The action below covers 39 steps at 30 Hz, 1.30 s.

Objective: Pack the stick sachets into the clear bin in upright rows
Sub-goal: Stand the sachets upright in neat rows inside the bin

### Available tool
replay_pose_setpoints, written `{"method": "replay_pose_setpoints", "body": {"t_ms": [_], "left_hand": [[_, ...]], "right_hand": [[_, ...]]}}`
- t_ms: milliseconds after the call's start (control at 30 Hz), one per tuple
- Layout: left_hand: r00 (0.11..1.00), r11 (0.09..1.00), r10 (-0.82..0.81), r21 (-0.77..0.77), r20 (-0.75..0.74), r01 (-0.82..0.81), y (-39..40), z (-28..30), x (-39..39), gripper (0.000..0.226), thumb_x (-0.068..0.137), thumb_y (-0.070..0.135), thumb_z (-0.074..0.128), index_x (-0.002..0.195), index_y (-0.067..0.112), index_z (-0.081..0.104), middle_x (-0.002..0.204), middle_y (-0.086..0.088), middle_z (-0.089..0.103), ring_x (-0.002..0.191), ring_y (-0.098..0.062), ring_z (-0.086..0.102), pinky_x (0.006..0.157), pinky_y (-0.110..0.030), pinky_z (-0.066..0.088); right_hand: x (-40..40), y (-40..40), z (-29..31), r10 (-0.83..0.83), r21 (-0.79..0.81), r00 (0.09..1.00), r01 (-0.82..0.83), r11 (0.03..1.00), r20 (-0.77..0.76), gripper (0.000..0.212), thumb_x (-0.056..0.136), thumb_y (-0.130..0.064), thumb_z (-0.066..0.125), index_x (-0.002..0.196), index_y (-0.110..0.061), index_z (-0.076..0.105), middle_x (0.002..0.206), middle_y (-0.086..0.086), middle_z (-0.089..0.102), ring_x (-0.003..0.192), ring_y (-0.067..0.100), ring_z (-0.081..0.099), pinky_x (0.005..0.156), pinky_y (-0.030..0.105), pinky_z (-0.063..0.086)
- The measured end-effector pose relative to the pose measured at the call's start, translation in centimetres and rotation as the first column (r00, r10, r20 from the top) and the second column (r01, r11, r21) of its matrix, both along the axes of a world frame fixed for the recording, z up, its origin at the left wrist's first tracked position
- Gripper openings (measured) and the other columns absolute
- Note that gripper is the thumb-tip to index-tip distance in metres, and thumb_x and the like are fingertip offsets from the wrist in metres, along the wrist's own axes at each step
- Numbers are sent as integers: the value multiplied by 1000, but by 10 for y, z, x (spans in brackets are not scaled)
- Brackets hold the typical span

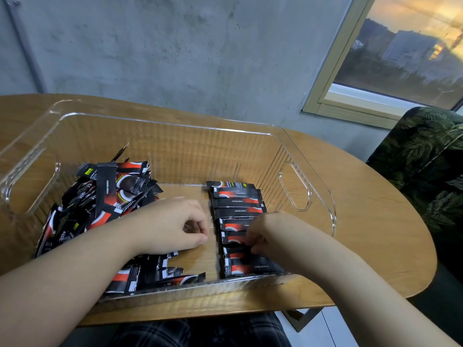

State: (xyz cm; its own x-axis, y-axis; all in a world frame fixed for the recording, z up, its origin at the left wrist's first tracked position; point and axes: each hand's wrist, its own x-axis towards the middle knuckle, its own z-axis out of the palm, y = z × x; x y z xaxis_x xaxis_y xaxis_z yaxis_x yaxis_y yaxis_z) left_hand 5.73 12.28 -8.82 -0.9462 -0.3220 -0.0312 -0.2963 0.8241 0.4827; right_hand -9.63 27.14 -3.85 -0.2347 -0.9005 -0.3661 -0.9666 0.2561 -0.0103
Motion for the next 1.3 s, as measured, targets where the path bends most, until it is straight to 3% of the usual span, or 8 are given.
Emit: {"method": "replay_pose_setpoints", "body": {"t_ms": [233, 533, 733, 967, 1067, 1167, 1300], "left_hand": [[999, 1000, 24, 9, 30, -25, 2, 3, 0, 5, 87, 38, 62, 85, 36, 67, 100, 23, 56, 99, 9, 47, 93, -21, 39], [999, 999, 34, 8, 42, -35, 3, 5, 0, 5, 88, 37, 62, 85, 35, 66, 99, 21, 56, 97, 9, 46, 89, -17, 38], [998, 999, 36, 17, 51, -37, 4, 6, 0, 5, 88, 37, 62, 85, 35, 66, 98, 22, 56, 97, 10, 45, 90, -18, 38], [999, 1000, 27, 13, 44, -27, 4, 5, 0, 5, 87, 36, 63, 83, 36, 66, 96, 22, 56, 96, 9, 47, 90, -20, 39], [999, 1000, 20, 11, 39, -21, 4, 5, 0, 5, 87, 36, 63, 83, 36, 66, 95, 22, 57, 95, 9, 47, 89, -19, 39], [999, 1000, 24, 13, 43, -25, 4, 6, 0, 4, 87, 36, 63, 84, 36, 66, 96, 22, 56, 96, 9, 47, 89, -18, 39], [999, 1000, 29, 9, 42, -29, 4, 6, -1, 4, 87, 36, 63, 85, 35, 66, 96, 21, 57, 95, 9, 46, 88, -17, 38]], "right_hand": [[0, 1, 0, 68, -35, 995, -66, 997, 77, 21, 89, -20, 62, 109, -24, 68, 108, -3, 65, 101, 18, 58, 90, 34, 48], [-5, -6, -11, 83, 14, 996, -82, 997, -22, 23, 91, -19, 60, 114, -17, 63, 109, 5, 64, 103, 25, 58, 85, 33, 45], [-6, -6, -20, 96, -32, 993, -98, 995, -61, 12, 87, -12, 61, 95, -20, 61, 97, 0, 64, 90, 21, 59, 76, 30, 46], [-4, -6, -15, 99, -24, 992, -101, 995, -74, 20, 85, -4, 57, 81, -22, 49, 90, -1, 57, 85, 22, 57, 67, 29, 41], [-6, -6, -14, 97, -23, 994, -98, 995, -40, 16, 85, -8, 61, 87, -23, 56, 94, -2, 60, 89, 22, 58, 74, 31, 46], [-7, -4, -8, 100, -5, 995, -100, 995, -19, 15, 90, -18, 60, 105, -18, 62, 105, 2, 62, 97, 22, 57, 82, 33, 47], [-6, -5, -10, 100, 20, 992, -98, 995, -79, 17, 89, -12, 59, 105, -17, 63, 100, 3, 63, 91, 23, 59, 77, 31, 47]]}}
